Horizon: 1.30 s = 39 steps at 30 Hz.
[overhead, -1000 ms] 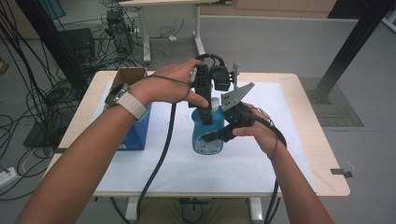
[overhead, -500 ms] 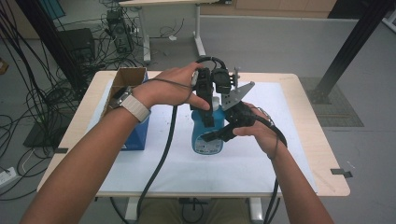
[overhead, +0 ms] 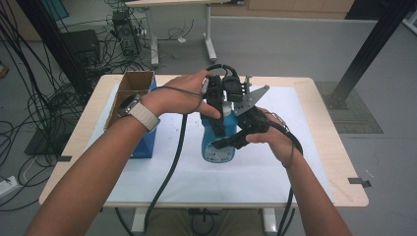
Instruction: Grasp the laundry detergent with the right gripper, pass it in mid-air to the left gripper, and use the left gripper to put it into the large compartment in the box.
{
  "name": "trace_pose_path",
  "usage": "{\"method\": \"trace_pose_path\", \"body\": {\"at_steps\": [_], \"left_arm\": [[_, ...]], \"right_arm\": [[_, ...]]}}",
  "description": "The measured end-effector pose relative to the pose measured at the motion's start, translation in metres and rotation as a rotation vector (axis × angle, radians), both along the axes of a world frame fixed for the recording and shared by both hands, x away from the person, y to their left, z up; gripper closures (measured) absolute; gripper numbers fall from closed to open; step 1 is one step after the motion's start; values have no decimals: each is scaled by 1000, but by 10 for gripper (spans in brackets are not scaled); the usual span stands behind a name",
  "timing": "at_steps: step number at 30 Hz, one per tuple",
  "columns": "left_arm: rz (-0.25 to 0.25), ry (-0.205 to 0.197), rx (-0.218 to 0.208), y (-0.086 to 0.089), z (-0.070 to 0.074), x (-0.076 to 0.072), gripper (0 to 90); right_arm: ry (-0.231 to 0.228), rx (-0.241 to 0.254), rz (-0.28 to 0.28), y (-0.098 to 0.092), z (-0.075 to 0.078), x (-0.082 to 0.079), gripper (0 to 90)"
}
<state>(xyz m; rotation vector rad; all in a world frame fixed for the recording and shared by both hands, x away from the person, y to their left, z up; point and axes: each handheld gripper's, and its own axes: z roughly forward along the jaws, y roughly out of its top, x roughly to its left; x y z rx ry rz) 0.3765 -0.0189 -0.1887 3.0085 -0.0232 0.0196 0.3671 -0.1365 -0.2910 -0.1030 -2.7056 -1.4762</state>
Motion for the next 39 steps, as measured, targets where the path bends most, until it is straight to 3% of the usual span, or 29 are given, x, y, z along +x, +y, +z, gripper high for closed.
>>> {"method": "trace_pose_path", "body": {"at_steps": [18,24,31,39], "left_arm": [[-23,35,4,-2,-5,-1,272],[-35,51,-4,-2,-5,-3,373],[-47,56,9,-2,-6,-4,377],[-32,54,-8,0,-5,-5,380]], "right_arm": [[0,-2,11,2,0,-1,440],[-4,-10,6,2,-1,0,439],[-4,-10,18,3,-1,-1,440],[-9,-13,15,3,0,-1,440]]}}
